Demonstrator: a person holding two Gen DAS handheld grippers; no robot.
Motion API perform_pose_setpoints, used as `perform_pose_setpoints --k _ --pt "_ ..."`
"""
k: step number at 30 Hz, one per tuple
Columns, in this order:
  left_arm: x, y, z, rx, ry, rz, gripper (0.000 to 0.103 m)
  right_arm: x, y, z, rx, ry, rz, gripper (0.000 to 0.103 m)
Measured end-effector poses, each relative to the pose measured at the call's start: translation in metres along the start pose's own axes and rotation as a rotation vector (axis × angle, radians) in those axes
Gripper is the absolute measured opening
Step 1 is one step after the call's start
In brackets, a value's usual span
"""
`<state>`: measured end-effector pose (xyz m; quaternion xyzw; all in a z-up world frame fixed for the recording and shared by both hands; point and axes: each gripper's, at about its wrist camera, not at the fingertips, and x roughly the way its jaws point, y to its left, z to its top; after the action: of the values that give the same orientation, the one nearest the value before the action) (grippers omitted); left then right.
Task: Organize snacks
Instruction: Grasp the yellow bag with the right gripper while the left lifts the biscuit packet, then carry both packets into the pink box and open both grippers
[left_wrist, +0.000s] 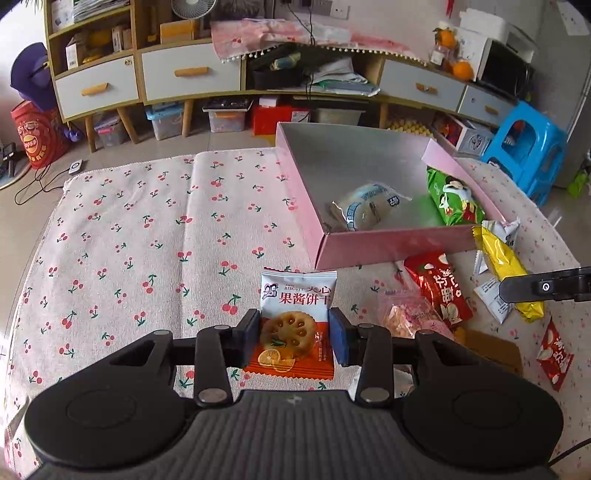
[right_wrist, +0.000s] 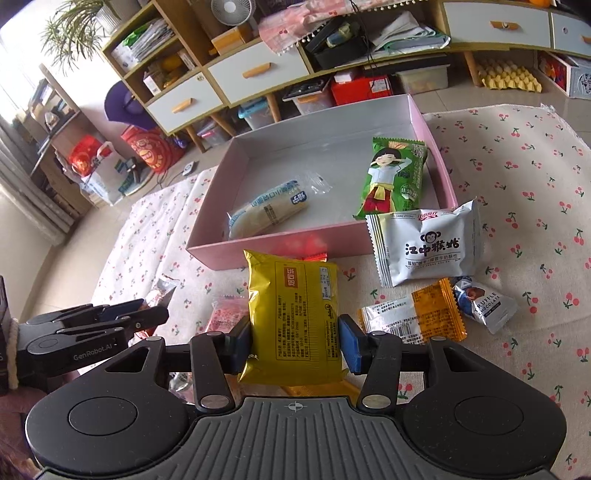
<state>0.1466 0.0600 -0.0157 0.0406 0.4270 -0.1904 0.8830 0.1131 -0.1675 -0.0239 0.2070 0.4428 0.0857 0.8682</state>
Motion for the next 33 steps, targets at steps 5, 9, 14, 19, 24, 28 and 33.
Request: perform_pose_setpoints --k 5,9,14,19,24,28,33 --pt "-0.006 -0.004 0.012 -0.024 -0.026 -0.014 0.037 -0.011 0.000 0.011 0.010 -0.054 0.023 0.048" --pt "-0.010 -0.010 0.022 -0.036 -0.063 -0.029 0.037 -0.015 -0.005 0.021 0.042 -0.083 0.035 0.048" --pt "-0.009 -0.018 0.034 -0.061 -0.102 -0.047 0.037 -0.017 -0.019 0.037 0.104 -0.127 0.037 0.048" --pt "0.000 -0.027 0.043 -0.091 -0.124 -0.060 0.037 -0.018 -0.035 0.052 0.183 -0.185 0.047 0.048" --pt "0.008 -0.038 0.050 -0.105 -0.148 -0.067 0.037 -0.013 -0.052 0.061 0.235 -0.222 0.044 0.048" --pt "0.015 -0.046 0.056 -0.099 -0.163 -0.076 0.037 -0.005 -0.063 0.066 0.263 -0.232 0.054 0.048" --pt "0.029 -0.053 0.062 -0.082 -0.169 -0.086 0.037 0.003 -0.077 0.071 0.300 -0.231 0.070 0.048"
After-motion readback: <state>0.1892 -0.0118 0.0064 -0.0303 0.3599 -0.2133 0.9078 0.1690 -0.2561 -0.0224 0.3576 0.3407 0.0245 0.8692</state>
